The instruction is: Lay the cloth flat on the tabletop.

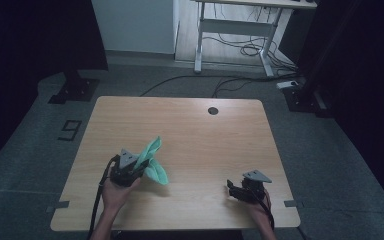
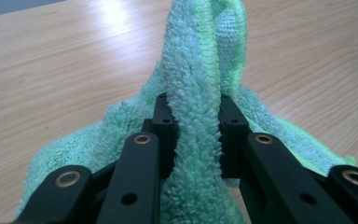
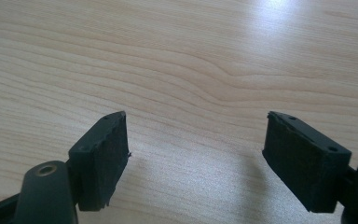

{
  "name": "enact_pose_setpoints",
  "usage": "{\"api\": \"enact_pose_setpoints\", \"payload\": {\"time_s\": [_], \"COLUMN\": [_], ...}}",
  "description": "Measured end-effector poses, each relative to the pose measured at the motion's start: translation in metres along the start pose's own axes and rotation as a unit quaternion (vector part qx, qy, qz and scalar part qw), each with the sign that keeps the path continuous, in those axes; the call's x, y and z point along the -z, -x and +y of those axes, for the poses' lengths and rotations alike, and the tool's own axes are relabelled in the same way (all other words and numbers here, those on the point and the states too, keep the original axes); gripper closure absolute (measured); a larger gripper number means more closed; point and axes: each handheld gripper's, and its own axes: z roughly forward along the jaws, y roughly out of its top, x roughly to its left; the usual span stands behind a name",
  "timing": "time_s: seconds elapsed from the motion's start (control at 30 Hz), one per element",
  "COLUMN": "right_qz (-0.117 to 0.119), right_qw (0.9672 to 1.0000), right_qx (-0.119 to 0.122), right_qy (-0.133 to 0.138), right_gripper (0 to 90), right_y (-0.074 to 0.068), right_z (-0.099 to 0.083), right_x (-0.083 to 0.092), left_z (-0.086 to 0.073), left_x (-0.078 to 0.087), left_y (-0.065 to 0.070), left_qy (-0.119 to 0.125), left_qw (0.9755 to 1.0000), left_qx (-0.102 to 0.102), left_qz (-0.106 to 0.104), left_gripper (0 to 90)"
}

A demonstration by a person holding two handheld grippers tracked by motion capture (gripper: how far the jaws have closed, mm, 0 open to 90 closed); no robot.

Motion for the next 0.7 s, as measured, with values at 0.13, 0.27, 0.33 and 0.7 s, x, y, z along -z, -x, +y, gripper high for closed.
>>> {"api": "enact_pose_setpoints", "payload": {"time_s": [0.13, 0.27, 0.33, 0.7], "right_qz": [0.002, 0.003, 0.002, 0.0], "right_qw": [1.0, 1.0, 1.0, 1.0], "right_qx": [0.001, 0.001, 0.0, -0.003], "right_qy": [0.001, 0.002, 0.001, 0.003], "right_gripper": [22.3, 22.5, 22.5, 23.1], "right_y": [-0.001, 0.0, 0.001, 0.003], "right_z": [0.001, 0.002, 0.002, 0.001], "right_x": [0.0, 0.0, -0.001, 0.001], "left_z": [0.007, 0.019, 0.024, 0.048], "left_x": [-0.008, -0.02, -0.027, -0.055], "left_y": [0.004, 0.012, 0.017, 0.036], "left_qy": [-0.005, -0.006, -0.01, -0.016], "left_qw": [1.0, 0.9999, 0.9998, 0.9989], "left_qx": [-0.002, -0.012, -0.017, -0.036], "left_qz": [0.0, -0.009, -0.01, -0.024], "left_gripper": [73.8, 73.8, 73.6, 73.6]}}
